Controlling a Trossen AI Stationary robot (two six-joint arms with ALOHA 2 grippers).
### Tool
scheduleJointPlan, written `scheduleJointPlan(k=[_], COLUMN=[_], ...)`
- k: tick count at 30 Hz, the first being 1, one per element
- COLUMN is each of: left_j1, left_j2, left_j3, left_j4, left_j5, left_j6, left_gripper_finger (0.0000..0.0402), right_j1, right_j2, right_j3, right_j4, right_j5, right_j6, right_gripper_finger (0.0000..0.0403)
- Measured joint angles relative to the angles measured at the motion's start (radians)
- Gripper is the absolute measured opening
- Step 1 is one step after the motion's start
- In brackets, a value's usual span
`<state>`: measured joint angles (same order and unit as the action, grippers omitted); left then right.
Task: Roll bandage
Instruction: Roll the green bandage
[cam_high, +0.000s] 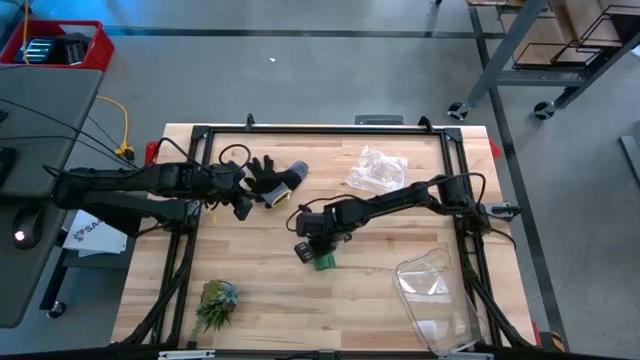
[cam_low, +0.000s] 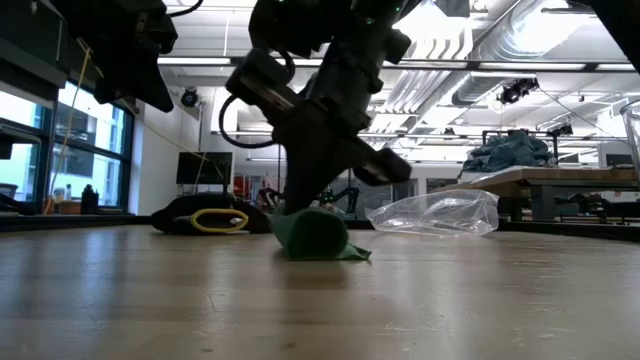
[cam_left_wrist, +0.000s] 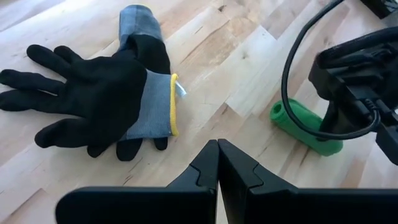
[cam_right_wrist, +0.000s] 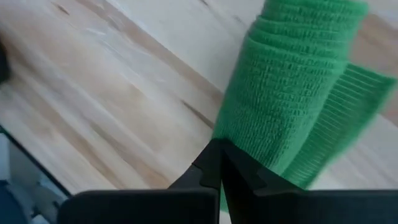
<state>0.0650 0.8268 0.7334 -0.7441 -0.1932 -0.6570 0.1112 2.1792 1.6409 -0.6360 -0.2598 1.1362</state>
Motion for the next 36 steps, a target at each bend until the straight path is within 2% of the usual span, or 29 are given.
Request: scheduleJointPlan(k=[10,19,25,29,33,36], left_j1=[-0.001,-0.001,-0.001,-0.001,-0.001,0.0], left_j2=[0.0,0.0,0.0,0.0,0.001,0.001], left_j3=[0.0,0.0,0.0,0.0,0.0,0.0], left_j4=[0.002,0.004,0.019,0.053,0.062,0.062], left_j5=[-0.001,-0.002,-0.004,-0.005,-0.031,-0.036], left_j6=[-0.013,-0.038,-0.04,-0.039,-0.04,-0.039], left_gripper_finger=[0.0,0.0,0.0,0.0,0.0,0.0], right_j1=[0.001,0.014,-0.006,-0.032,-0.05,-0.049], right_j2=[-0.061,-0.063,-0.141,-0.199,-0.202,-0.166], right_j3=[0.0,-0.001,-0.001,-0.001,-0.001,0.001], right_j4=[-0.202,-0.42,-0.54,-0.445,-0.187,-0.02], right_j5=[0.087,0.128,0.211,0.164,0.024,-0.061], right_j6=[-0.053,-0.11,-0.146,-0.231,-0.299,-0.258], right_gripper_finger=[0.0,0.0,0.0,0.0,0.0,0.0])
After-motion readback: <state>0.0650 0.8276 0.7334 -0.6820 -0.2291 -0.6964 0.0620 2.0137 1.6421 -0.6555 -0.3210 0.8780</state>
